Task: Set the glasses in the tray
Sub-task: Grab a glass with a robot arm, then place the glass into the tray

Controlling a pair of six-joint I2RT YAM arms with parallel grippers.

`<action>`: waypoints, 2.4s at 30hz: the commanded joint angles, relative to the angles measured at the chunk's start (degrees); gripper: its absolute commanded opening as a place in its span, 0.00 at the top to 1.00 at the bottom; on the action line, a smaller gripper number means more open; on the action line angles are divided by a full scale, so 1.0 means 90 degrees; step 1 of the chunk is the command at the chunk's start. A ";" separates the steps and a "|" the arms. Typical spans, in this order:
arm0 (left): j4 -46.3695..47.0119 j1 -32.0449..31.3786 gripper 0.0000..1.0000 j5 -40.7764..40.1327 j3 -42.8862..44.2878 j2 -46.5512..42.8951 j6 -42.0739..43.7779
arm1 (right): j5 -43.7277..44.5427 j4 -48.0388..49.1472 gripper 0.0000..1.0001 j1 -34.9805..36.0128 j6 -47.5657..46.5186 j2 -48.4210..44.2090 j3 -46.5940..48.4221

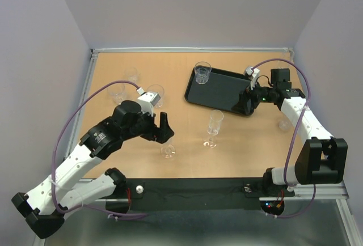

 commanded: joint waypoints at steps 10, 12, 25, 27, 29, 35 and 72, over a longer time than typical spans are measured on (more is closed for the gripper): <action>-0.0392 -0.0945 0.04 -0.1444 0.0710 0.0416 -0.0235 | -0.0127 0.0232 0.01 0.0021 0.0042 0.0030 0.0007; -0.0480 -0.1121 0.04 -0.1620 0.0798 0.0533 -0.0274 | -0.0127 0.0232 0.01 0.0021 0.0042 0.0020 0.0007; -0.1203 -0.1795 0.17 -0.2714 0.1257 0.1265 -0.0655 | -0.0118 0.0232 0.01 0.0021 0.0052 0.0020 0.0007; -0.1291 -0.1854 0.19 -0.2754 0.1287 0.1343 -0.0675 | -0.0118 0.0232 0.01 0.0021 0.0052 0.0020 0.0007; -0.1330 -0.1874 0.21 -0.2783 0.1297 0.1392 -0.0684 | -0.0108 0.0232 0.01 0.0021 0.0052 0.0020 0.0007; -0.1418 -0.1893 0.30 -0.2959 0.1336 0.1422 -0.0733 | -0.0108 0.0232 0.01 0.0021 0.0052 0.0020 0.0007; -0.0256 -0.1835 0.71 -0.3633 0.3103 0.2574 0.0311 | -0.0040 0.0232 0.01 0.0021 0.0052 0.0040 0.0007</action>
